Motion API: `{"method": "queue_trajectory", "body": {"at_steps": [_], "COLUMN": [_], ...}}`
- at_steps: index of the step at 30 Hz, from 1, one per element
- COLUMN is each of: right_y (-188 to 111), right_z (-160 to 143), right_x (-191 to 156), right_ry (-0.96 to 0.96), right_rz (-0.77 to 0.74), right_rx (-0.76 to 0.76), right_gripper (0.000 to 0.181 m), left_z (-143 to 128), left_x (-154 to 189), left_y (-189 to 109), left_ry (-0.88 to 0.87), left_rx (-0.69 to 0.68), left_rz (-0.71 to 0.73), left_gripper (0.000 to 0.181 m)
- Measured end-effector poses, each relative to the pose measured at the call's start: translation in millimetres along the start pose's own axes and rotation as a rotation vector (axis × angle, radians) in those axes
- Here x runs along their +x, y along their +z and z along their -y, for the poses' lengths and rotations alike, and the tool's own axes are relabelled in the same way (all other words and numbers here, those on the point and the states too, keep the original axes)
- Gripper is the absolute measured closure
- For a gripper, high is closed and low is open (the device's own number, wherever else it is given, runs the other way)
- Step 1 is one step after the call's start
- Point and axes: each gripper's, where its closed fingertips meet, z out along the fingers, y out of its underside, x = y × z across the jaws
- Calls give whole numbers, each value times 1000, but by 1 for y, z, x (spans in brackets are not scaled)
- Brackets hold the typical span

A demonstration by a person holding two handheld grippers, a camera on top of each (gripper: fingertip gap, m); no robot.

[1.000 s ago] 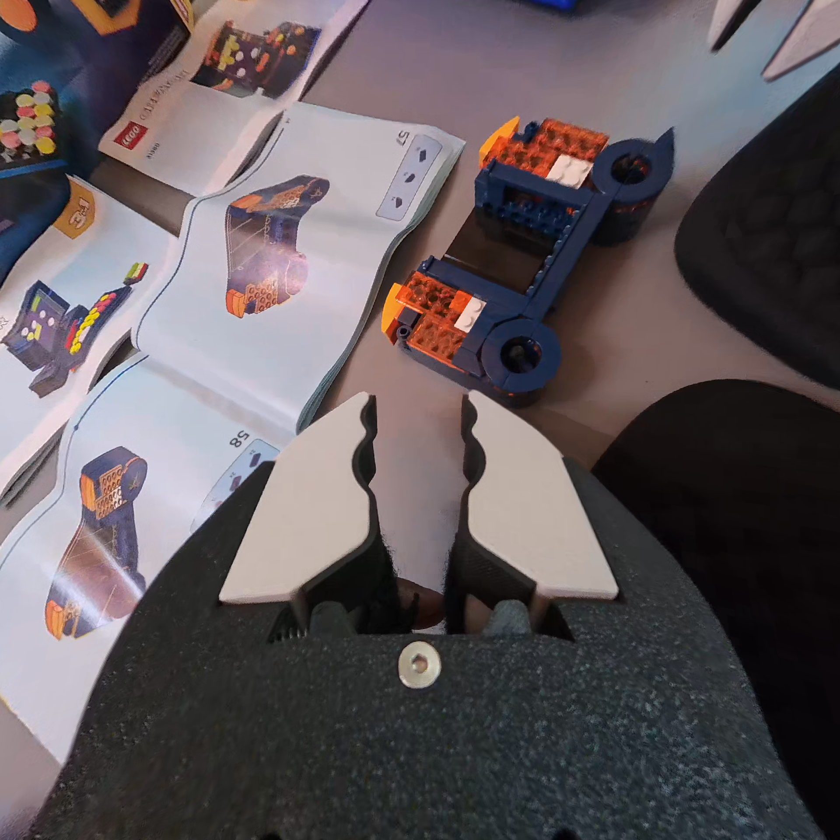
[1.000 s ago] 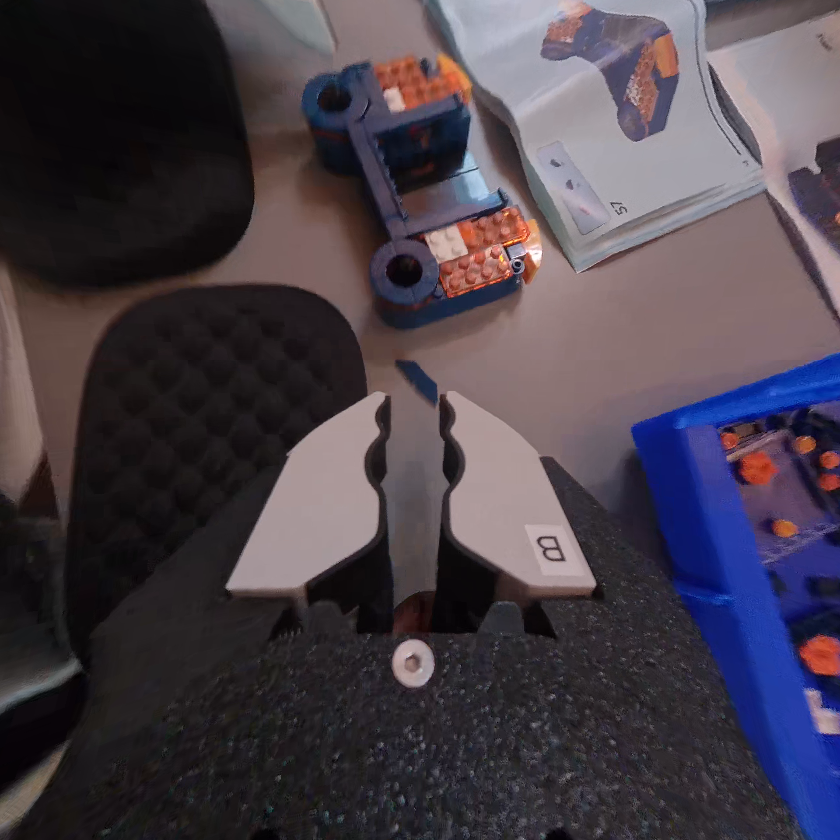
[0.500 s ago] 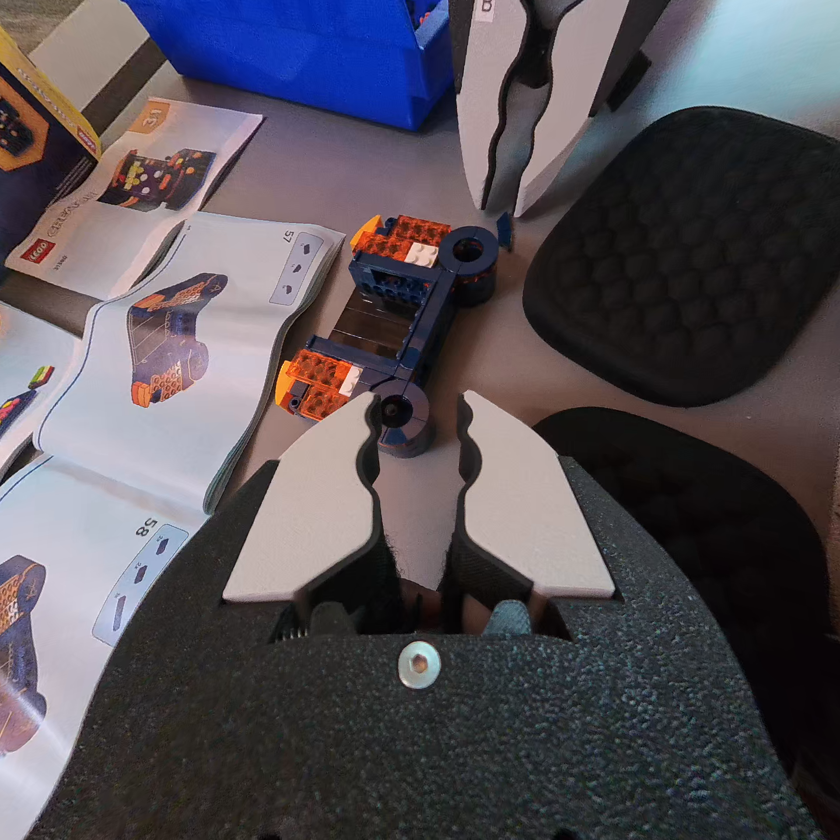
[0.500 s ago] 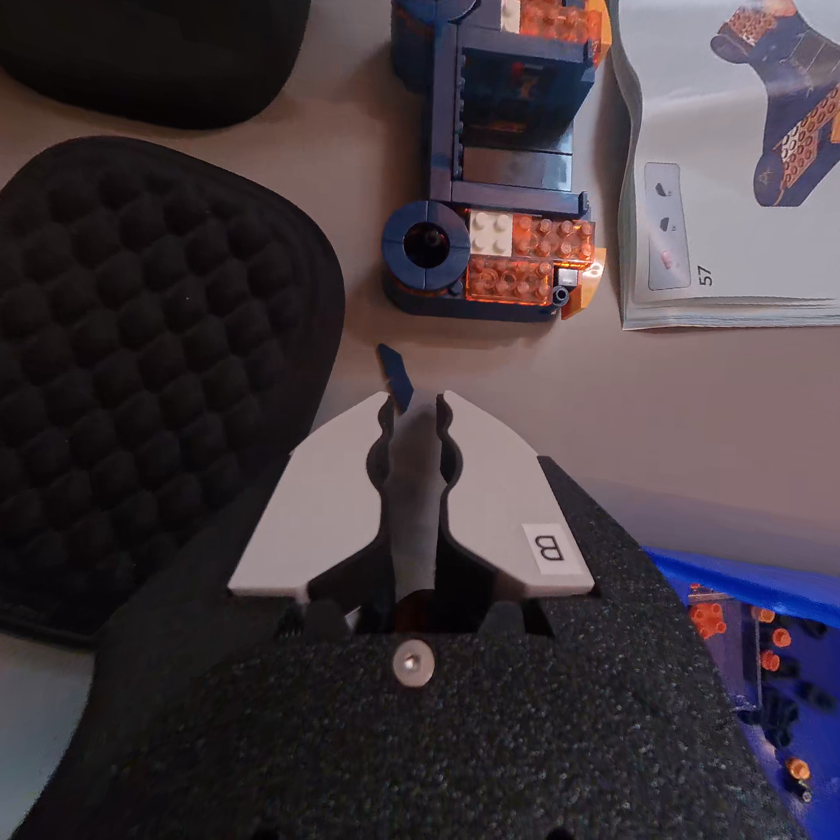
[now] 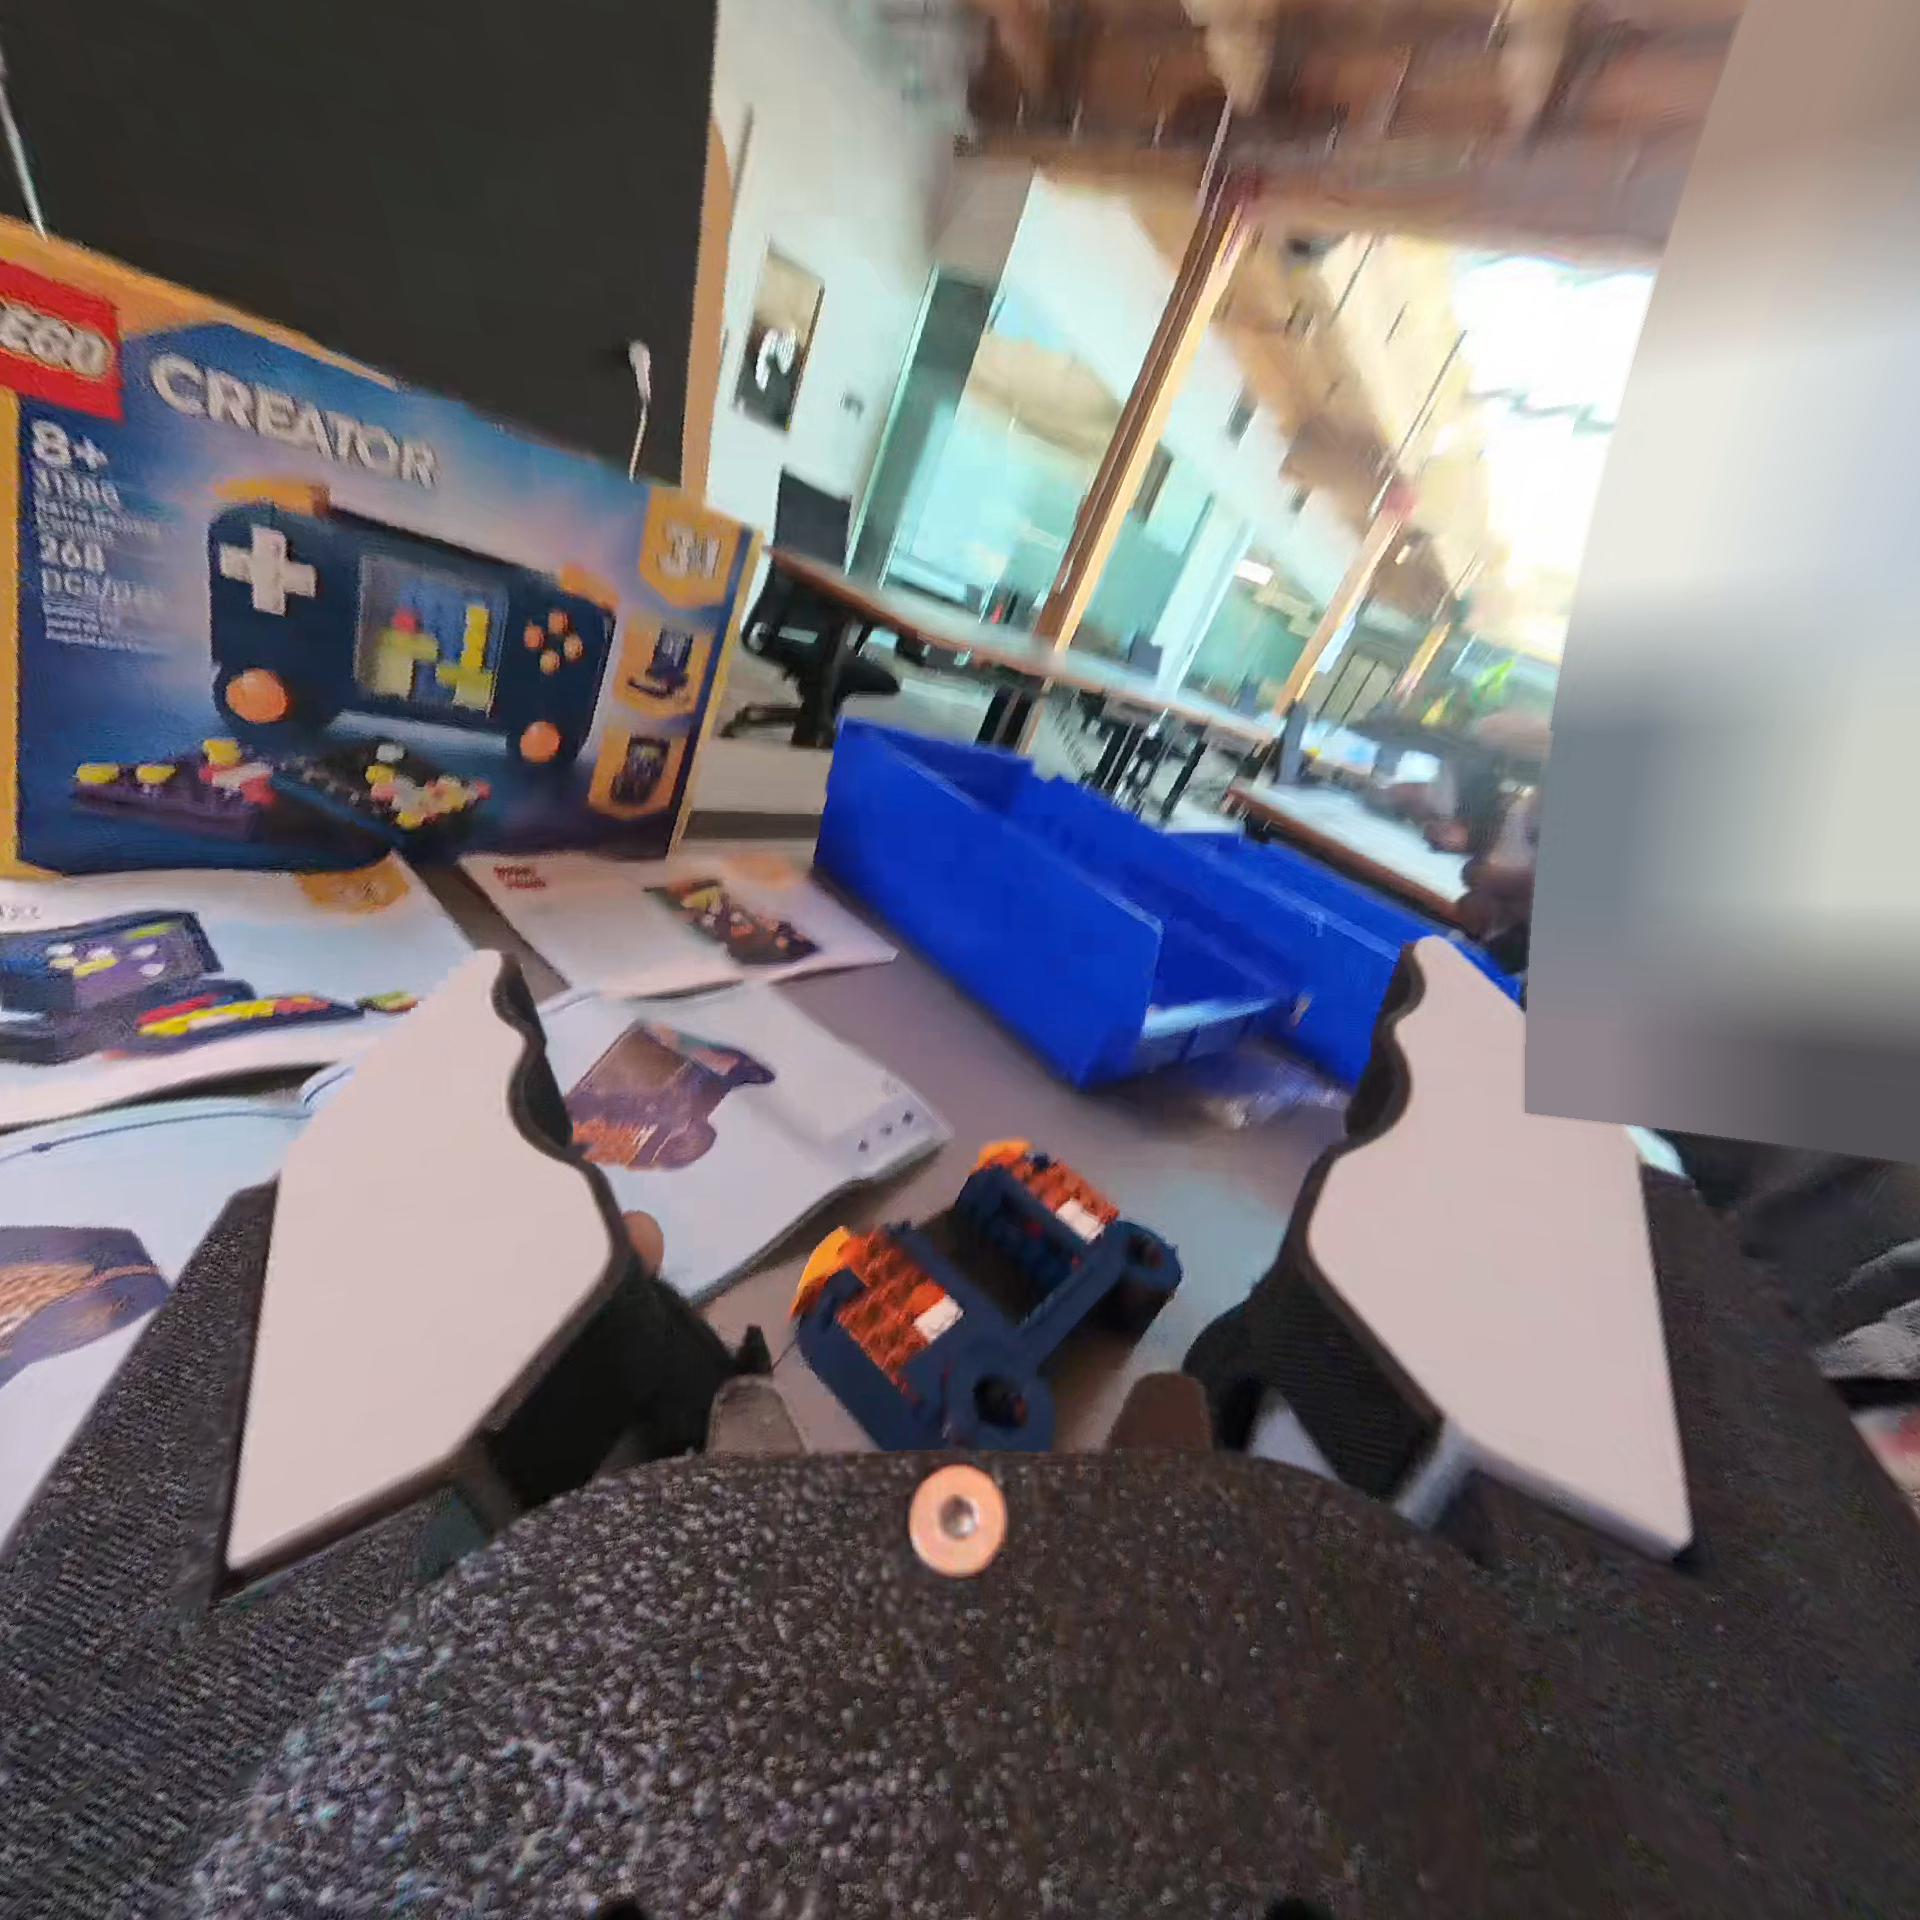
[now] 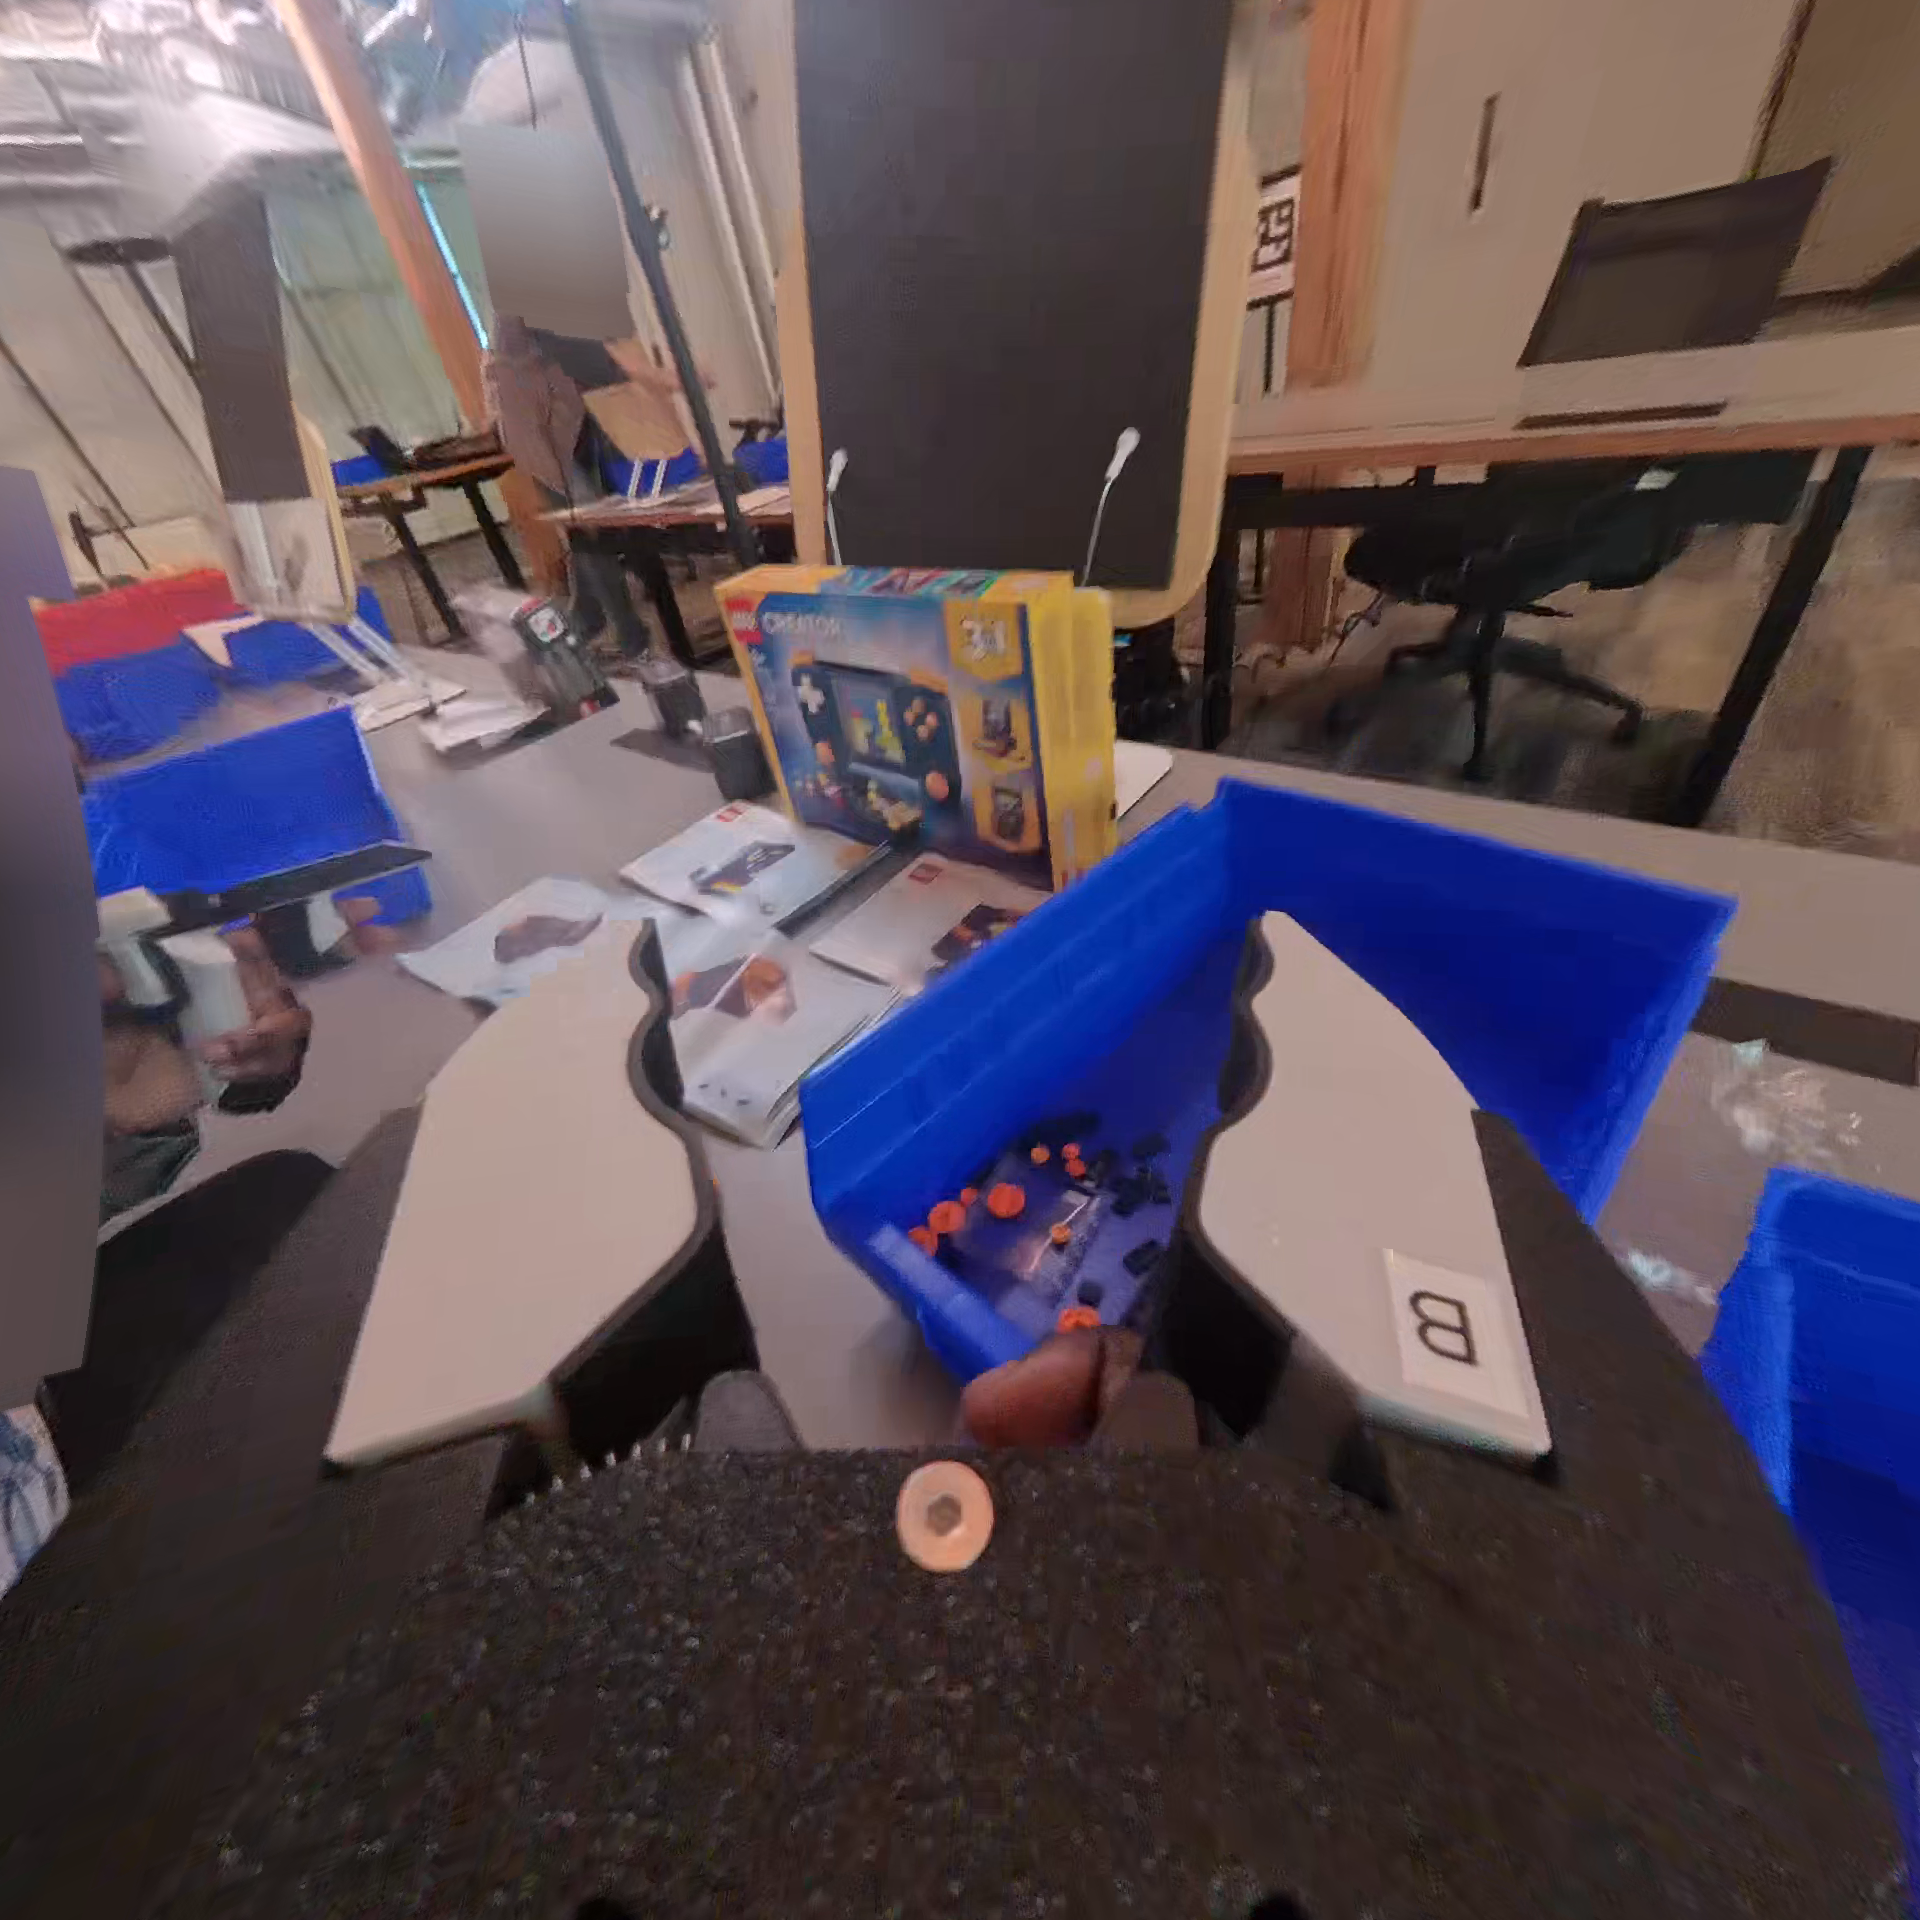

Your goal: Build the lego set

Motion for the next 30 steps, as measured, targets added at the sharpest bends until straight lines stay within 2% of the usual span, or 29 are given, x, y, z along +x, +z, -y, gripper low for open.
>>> {"method": "queue_trajectory", "body": {"at_steps": [1, 3, 5, 7, 10, 11, 15, 17, 21, 30], "right_y": [1, 13, 30, 46, 71, 77, 74, 70, 75, 77], "right_z": [5, -5, -33, -69, -116, -129, -174, -187, -198, -211], "right_x": [7, 20, 32, 31, 52, 58, 71, 74, 73, 78], "right_ry": [-9, -80, -180, -264, -454, -500, -648, -658, -642, -651], "right_rz": [-14, -22, 25, 189, 264, 281, 432, 462, 480, 420], "right_rx": [-21, -192, -440, -680, -966, -1044, -1349, -1411, -1358, -1343], "right_gripper": [80, 86, 122, 140, 152, 159, 172, 168, 161, 166], "left_z": [4, 2, -2, -7, -15, -17, -20, -23, -35, -45], "left_x": [-2, -9, -14, -12, -1, 1, -4, -8, -13, -4], "left_y": [-2, -5, -6, -5, -3, -3, -4, -6, -6, -3], "left_ry": [-11, 27, 75, 109, 176, 206, 356, 429, 512, 612], "left_rx": [17, -8, -28, -36, -72, -79, -111, -142, -207, -258], "left_rz": [-2, 34, 77, 71, 24, 21, 99, 130, 142, 94], "left_gripper": [35, 36, 42, 66, 136, 148, 155, 155, 154, 152]}}
